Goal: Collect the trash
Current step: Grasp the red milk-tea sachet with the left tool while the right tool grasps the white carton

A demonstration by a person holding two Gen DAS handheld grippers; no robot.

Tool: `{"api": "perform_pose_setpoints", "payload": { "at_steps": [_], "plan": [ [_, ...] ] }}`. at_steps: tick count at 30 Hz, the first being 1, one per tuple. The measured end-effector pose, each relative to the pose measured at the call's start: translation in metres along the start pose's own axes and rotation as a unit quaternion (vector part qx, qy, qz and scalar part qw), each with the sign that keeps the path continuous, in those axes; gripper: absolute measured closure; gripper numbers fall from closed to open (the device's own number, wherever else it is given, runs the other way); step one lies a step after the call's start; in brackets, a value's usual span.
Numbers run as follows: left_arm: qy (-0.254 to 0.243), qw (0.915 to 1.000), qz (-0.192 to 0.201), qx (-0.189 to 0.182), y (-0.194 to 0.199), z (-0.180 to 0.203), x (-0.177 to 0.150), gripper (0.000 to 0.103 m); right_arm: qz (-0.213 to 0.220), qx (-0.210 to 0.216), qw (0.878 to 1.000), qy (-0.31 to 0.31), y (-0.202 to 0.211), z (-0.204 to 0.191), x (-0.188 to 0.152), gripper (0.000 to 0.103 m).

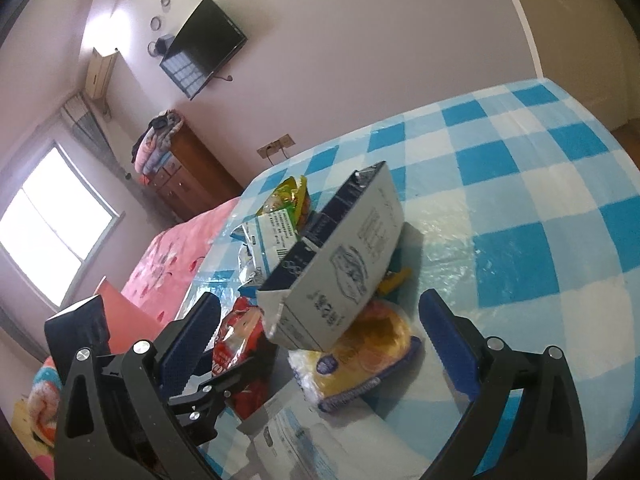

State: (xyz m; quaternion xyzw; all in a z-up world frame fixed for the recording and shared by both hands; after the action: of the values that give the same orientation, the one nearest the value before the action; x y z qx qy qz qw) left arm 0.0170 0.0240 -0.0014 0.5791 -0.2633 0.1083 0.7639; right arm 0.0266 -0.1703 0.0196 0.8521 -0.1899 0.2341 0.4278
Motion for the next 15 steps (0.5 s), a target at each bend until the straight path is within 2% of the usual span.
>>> {"api": "perform_pose_setpoints", "payload": {
  "at_steps": [4,8,15],
  "plan": [
    [0.007,1.0,0.001,0.0,0.004,-0.003,-0.004,0.058,0.0,-0.001,1.0,0.014,-0.004,-0.011,0.002,0.005],
    [0.015,0.9999,0.001,0.008,0.005,-0.007,-0.005,0.058,0.003,-0.046,0.998,0.03,-0.012,-0.017,0.007,0.005],
    [0.021,0.9996,-0.001,0.021,0.006,-0.01,-0.007,0.058,-0.022,-0.064,0.998,0.004,-0.031,-0.001,0.014,0.005]
  ]
}}
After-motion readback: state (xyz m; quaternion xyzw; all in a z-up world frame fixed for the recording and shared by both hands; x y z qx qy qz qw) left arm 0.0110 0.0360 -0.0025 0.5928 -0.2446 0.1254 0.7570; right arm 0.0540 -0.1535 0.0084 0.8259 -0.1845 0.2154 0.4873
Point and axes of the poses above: each gripper's, at about its wrist camera, not at the fingertips, and y roughly against the way its jaws point, z to its right, x to its top, the point moved 2 cm from there along -y, roughly the way its jaws point, and after that the axes turned 9 degrees about -z, right-handed, at the moved point
